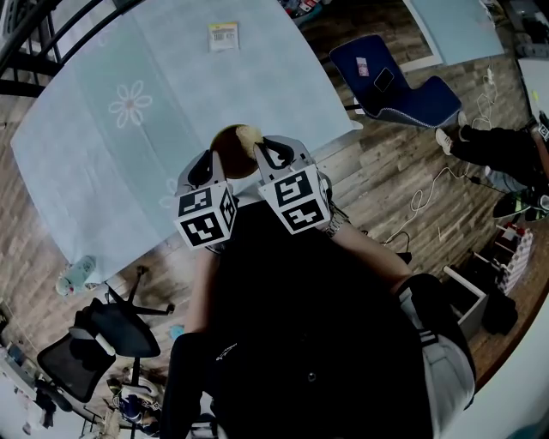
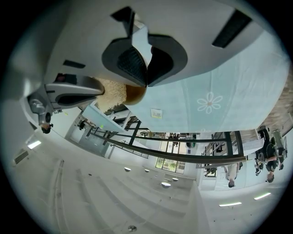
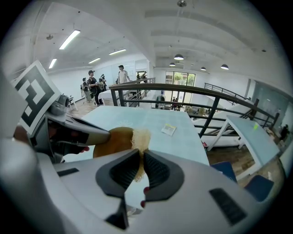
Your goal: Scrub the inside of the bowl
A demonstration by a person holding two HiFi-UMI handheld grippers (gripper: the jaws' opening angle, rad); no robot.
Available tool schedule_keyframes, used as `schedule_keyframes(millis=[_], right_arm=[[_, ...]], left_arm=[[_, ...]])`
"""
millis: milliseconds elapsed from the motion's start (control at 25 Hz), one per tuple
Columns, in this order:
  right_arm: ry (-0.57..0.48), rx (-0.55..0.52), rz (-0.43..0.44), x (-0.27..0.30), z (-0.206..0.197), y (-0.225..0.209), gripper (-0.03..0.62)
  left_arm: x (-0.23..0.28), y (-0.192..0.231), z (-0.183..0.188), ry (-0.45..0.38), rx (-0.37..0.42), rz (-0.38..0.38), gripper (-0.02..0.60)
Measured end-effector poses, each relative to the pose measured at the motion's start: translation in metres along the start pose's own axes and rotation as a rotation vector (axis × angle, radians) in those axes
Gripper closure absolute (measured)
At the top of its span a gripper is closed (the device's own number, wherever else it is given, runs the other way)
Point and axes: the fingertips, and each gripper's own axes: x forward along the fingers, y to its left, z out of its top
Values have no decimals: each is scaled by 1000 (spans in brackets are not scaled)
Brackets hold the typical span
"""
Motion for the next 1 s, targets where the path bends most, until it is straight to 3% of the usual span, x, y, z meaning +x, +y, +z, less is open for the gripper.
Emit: schedule_keyframes(millis=[680, 1000], right_arm=[[-49, 91, -70, -5, 8, -40, 556], [-62, 127, -31, -7, 4, -33, 556]], left_arm=[[30, 33, -26, 57, -16, 54, 557], [91, 60, -54, 97, -183, 62, 557]])
